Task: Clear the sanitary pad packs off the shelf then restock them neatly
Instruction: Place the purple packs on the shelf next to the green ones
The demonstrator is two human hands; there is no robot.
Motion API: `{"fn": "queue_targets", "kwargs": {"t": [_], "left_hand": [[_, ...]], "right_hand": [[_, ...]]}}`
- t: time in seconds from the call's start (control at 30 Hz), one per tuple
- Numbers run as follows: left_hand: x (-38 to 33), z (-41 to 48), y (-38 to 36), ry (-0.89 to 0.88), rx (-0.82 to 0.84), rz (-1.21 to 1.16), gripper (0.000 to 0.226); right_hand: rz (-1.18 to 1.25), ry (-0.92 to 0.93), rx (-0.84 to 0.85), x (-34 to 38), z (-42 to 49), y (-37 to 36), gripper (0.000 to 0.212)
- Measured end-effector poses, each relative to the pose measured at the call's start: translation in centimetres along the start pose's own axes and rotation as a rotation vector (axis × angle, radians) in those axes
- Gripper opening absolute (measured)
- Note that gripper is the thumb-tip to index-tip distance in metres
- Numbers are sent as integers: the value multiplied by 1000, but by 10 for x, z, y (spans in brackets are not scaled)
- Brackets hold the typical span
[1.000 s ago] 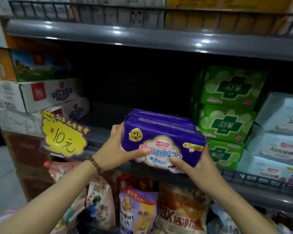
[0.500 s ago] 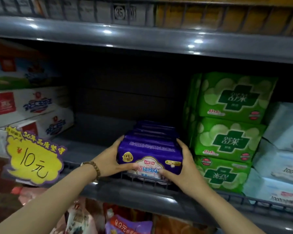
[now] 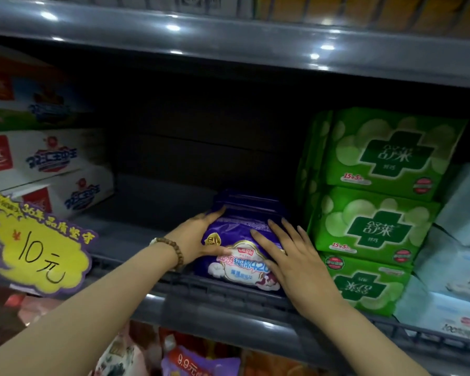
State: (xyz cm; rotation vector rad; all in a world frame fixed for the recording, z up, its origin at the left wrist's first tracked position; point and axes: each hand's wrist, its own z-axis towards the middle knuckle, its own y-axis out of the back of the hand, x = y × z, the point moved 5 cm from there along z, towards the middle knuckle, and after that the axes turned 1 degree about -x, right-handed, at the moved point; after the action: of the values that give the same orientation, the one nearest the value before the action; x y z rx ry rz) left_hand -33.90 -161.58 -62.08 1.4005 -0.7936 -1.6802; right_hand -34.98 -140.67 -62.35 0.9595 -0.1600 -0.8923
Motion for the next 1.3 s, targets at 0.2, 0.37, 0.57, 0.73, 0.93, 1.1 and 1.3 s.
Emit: {"fn": "queue_targets", "kwargs": {"t": [0.2,0.37,0.57,0.73,0.93,1.1,1.3], "left_hand": [[-5,-16,7,-23,-63,10,97],[-9,-70,23,-31,-225,-44,87],[-3,-184,7,-129,-455,-229,40],[71,-261,-80,227,-205,-274,35],[143,-325,-190,739,355,-363,45],[235,-351,-283,958,264,-466,100],[240,-353,-293,1128,169,-611,79]], "right_hand": [[18,-13,67,-1,0,2,54],[133,-30,95,11,-17,22,54],[528,-89,124,94,-74,44,58],[788,-167,378,175,-161,-12,57],[948,-482,896,242,-252,-110,71],[1336,-1151,1043,266,-292,-153,33],[1352,-1501,1144,285,-325,-197,28]]}}
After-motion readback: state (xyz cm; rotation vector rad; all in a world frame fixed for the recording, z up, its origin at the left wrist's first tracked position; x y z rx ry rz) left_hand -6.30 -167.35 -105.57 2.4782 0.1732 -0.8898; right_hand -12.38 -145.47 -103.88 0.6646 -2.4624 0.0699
